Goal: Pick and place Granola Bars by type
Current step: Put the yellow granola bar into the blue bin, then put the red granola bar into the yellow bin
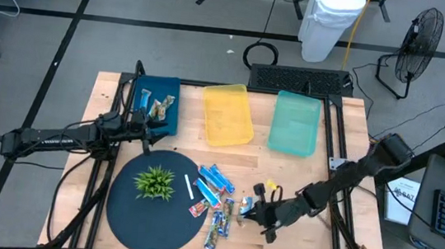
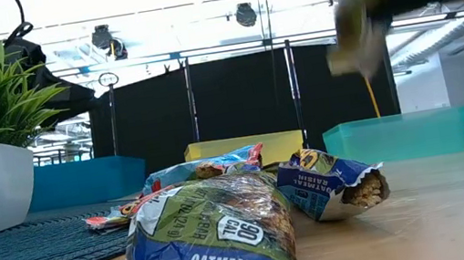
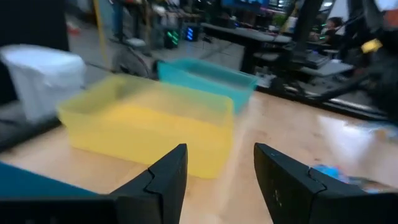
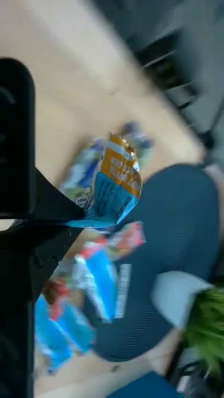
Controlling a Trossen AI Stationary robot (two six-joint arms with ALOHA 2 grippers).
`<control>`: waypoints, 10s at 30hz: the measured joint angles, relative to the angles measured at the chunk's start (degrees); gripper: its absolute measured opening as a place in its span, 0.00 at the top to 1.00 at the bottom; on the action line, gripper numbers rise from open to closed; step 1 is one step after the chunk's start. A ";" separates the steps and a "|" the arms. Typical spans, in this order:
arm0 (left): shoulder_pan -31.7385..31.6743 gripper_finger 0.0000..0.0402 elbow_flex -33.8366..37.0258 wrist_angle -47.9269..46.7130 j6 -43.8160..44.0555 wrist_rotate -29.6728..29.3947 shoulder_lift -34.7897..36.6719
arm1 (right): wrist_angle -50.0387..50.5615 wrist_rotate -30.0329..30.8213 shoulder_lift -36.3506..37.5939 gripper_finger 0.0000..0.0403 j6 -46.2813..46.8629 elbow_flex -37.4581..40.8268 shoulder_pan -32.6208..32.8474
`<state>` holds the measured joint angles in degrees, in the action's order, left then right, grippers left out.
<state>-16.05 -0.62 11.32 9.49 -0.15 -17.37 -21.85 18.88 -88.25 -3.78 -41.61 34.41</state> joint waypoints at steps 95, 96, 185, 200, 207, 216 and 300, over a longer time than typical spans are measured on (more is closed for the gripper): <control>24.69 0.55 -39.69 39.32 -54.04 -36.98 -73.07 | -54.89 -13.37 -9.73 1.00 1.55 5.80 -36.91; 24.76 0.55 -39.69 39.47 -54.54 -37.59 -73.07 | -54.91 -13.67 -9.66 1.00 1.57 5.80 -36.93; 21.96 0.98 -39.64 16.21 -36.56 -37.41 -59.82 | -38.80 -19.66 13.75 0.50 7.88 21.52 -36.91; 21.62 0.98 -26.43 5.36 -25.78 -41.26 -32.87 | -28.51 -14.63 42.91 0.60 9.93 40.10 -36.94; 19.11 0.98 -15.80 5.03 -18.44 -41.32 -20.53 | -10.94 -16.96 51.06 0.60 6.74 40.13 -36.96; 17.33 0.98 -12.48 3.30 -15.84 -43.90 -14.07 | 3.48 -27.96 59.10 0.65 4.06 40.22 -36.94; 18.65 0.64 -13.92 -1.21 5.40 -3.33 -22.57 | 4.75 -27.72 60.10 0.68 8.14 40.33 -36.94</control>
<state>2.60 -14.54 10.10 14.90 -3.48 -39.93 -17.09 -8.84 -28.15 4.35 -1.28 -2.53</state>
